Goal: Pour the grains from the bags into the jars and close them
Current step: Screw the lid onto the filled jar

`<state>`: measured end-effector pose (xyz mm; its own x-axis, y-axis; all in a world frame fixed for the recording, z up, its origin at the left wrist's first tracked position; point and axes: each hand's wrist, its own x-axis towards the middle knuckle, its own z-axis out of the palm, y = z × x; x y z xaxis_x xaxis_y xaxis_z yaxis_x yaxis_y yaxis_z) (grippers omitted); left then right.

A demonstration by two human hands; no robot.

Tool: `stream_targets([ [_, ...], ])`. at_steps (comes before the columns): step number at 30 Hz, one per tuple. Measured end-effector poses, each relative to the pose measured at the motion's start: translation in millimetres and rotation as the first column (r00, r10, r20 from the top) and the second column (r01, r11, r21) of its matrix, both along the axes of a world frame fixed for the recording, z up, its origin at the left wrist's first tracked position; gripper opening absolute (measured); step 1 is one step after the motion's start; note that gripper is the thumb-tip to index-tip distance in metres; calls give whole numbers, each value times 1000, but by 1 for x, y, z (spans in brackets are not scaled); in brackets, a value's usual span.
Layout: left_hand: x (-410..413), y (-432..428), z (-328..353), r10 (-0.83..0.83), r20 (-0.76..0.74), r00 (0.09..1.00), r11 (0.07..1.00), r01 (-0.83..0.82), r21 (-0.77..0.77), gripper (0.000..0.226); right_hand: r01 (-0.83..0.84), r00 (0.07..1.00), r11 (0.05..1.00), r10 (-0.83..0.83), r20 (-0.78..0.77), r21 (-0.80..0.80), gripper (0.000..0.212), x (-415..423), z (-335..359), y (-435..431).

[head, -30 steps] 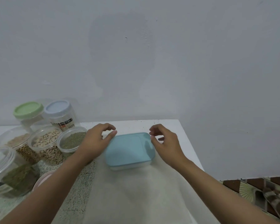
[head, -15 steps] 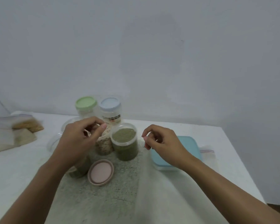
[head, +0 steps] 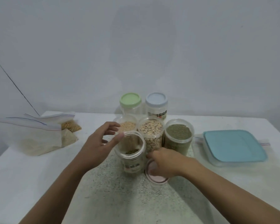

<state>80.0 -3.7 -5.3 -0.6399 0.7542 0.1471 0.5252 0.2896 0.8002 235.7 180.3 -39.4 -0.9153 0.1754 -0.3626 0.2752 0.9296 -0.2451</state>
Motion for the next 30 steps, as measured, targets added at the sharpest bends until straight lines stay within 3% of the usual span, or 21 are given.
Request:
stream_targets([
  [5, -7, 1, -11, -216, 277, 936, 976, 211, 48, 34, 107, 987, 990, -117, 108, 96, 42, -9, -15, -18],
  [8, -7, 4, -21, -305, 332, 893, 952, 295, 81, 36, 159, 980, 978, -173, 99, 133, 47, -13, -19, -23],
  [12, 0, 9, -41, -327, 393, 859, 945, 284, 164, 61, 187, 981, 956, -192, -1, 224, 57, -10, -25, -23],
  [17, -6, 11, -56, -364, 444, 819, 930, 290, 227, 72, 336, 921, 942, -332, -203, -17, 12, -5, -7, -29],
  [21, -8, 14, -67, -374, 466, 802, 923, 272, 272, 97, 481, 744, 866, -486, -458, -137, 16, 1, 17, -33],
  [23, -6, 15, -70, -383, 485, 786, 916, 255, 311, 101, 443, 616, 855, -508, -602, -269, 21, 2, 28, -43],
  [25, -6, 17, -72, -400, 491, 774, 905, 249, 345, 102, 375, 539, 886, -447, -714, -272, 24, -1, 37, -54],
  [28, -7, 19, -74, -417, 494, 763, 895, 248, 372, 100, 314, 592, 927, -360, -721, -205, 25, -11, 34, -60],
  [30, -6, 19, -74, -427, 504, 751, 888, 244, 390, 96, 280, 619, 925, -378, -689, -256, 27, -18, 29, -62],
])
